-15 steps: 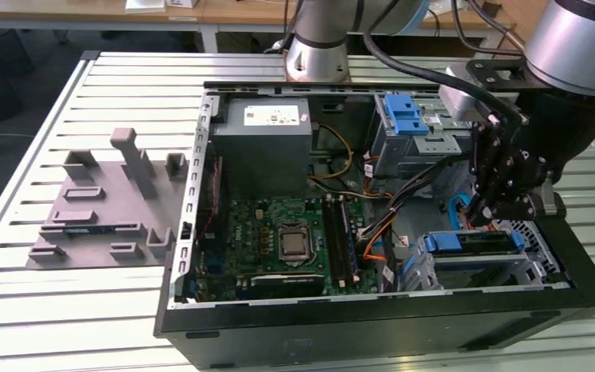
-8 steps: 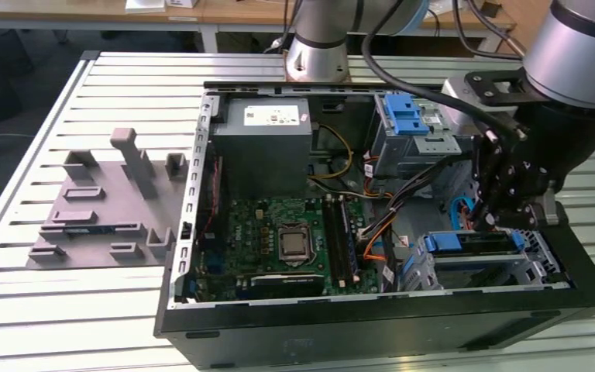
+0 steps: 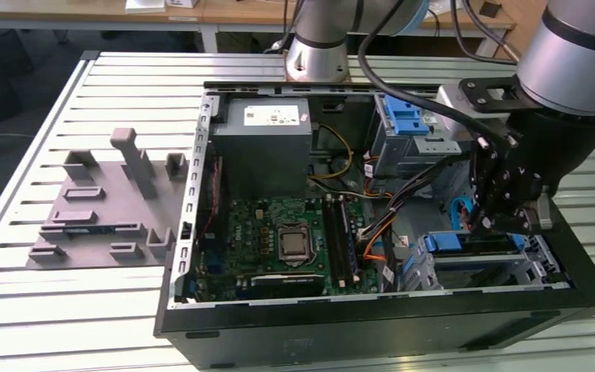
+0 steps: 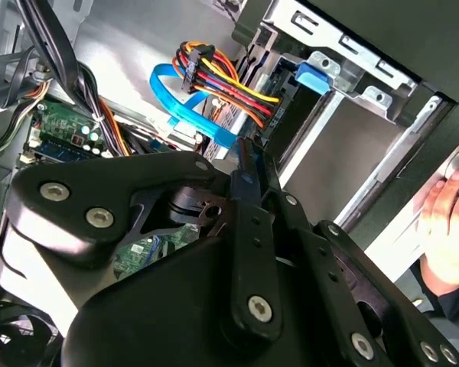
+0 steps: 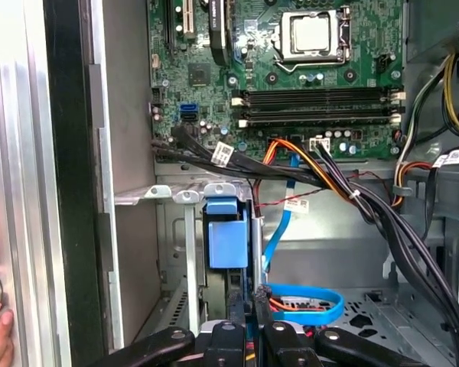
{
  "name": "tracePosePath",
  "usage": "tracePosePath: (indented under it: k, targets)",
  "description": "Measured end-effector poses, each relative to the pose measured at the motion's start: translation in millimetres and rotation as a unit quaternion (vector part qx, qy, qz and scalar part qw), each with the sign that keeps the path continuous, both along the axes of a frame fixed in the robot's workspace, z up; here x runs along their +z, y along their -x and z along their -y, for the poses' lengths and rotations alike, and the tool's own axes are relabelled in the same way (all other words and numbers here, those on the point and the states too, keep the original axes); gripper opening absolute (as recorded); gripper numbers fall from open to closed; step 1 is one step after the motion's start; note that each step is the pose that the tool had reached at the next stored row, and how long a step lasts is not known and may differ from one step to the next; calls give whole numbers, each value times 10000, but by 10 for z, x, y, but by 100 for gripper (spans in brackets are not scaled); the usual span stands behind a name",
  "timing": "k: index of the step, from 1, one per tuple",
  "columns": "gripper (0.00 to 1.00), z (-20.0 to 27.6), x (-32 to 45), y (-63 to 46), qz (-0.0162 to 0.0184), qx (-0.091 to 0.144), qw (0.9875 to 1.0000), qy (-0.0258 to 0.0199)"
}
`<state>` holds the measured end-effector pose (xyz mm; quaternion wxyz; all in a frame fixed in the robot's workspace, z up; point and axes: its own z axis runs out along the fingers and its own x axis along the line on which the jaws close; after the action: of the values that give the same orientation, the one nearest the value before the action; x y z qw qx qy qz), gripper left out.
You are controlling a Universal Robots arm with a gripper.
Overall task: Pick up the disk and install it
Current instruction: 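Insert the second disk wire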
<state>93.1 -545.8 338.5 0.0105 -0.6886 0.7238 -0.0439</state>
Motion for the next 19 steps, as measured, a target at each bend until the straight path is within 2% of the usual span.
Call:
tracePosePath:
  k: [9, 19]
  targets:
    - [16, 25, -37, 1, 0, -20, 10000, -9]
    - [16, 48, -48, -12, 0, -25, 10000, -75]
